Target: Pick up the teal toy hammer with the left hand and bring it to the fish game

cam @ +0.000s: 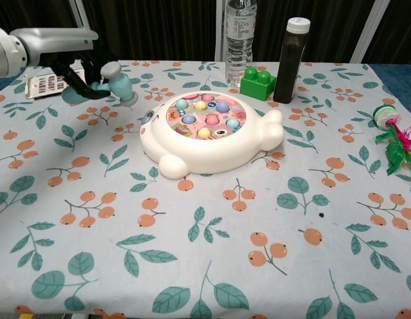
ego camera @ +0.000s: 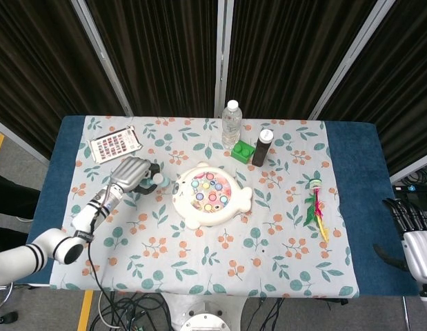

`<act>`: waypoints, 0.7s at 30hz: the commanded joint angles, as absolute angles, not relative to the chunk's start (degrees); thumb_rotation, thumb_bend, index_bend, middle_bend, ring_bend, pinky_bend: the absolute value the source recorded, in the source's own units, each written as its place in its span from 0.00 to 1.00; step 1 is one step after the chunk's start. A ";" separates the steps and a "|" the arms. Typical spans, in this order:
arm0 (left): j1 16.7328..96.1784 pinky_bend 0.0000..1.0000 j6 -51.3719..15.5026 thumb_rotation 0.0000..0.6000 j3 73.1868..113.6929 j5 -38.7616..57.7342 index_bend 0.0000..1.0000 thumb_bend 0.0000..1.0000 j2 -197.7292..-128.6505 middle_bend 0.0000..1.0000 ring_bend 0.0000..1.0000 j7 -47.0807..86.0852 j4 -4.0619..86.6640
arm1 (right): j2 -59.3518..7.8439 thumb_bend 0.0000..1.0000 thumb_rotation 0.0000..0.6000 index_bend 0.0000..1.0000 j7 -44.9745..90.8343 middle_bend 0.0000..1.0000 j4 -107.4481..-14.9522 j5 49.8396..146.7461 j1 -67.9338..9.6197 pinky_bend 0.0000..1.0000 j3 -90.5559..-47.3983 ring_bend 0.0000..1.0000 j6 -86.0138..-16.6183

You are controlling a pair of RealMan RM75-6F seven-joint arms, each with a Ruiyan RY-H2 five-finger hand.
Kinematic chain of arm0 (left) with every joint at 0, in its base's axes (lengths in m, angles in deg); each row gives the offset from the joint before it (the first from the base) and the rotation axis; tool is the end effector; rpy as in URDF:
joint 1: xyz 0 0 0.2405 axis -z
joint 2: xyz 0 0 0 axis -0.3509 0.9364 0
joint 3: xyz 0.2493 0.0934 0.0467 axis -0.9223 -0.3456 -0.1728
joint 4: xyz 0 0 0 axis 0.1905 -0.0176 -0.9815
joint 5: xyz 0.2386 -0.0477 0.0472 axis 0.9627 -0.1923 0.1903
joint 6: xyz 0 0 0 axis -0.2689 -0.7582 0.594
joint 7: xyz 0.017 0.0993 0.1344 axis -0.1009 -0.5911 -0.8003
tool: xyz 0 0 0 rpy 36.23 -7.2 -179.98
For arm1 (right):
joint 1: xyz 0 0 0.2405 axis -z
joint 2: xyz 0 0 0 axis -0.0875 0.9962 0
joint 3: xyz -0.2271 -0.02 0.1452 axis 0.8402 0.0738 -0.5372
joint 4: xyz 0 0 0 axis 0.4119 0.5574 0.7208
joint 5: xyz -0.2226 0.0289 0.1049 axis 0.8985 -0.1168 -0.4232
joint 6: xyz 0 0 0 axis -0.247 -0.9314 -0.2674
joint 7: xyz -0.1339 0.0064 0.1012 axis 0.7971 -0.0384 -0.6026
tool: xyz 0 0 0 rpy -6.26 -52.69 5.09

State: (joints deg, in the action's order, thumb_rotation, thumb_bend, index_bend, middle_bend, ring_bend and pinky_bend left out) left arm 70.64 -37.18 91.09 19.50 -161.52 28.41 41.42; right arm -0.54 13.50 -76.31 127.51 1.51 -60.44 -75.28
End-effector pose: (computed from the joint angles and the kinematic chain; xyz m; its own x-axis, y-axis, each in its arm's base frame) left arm -0.1824 0.4464 -0.0196 0.3977 0.3529 0.8469 0.8867 -0.3850 -0.2559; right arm -0.3466 -0.1969 0.1707 0.3699 0.0103 0.9290 -0.9250 -0.0890 0.3694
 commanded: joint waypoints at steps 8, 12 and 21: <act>68.06 0.39 -37.33 1.00 88.70 22.54 0.56 0.50 -166.99 0.55 0.40 30.12 32.68 | -0.40 0.14 1.00 0.00 14.23 0.09 -77.13 127.28 1.59 0.00 -60.39 0.00 -75.19; 67.70 0.37 -37.57 1.00 88.67 22.80 0.55 0.46 -167.66 0.52 0.38 29.45 31.63 | -0.44 0.14 1.00 0.00 14.40 0.09 -77.28 127.29 1.68 0.00 -60.30 0.00 -75.24; 67.19 0.37 -38.65 1.00 88.83 22.46 0.47 0.41 -167.28 0.46 0.33 27.12 32.43 | -0.37 0.14 1.00 0.00 14.47 0.09 -77.38 127.31 1.86 0.00 -60.24 0.00 -75.43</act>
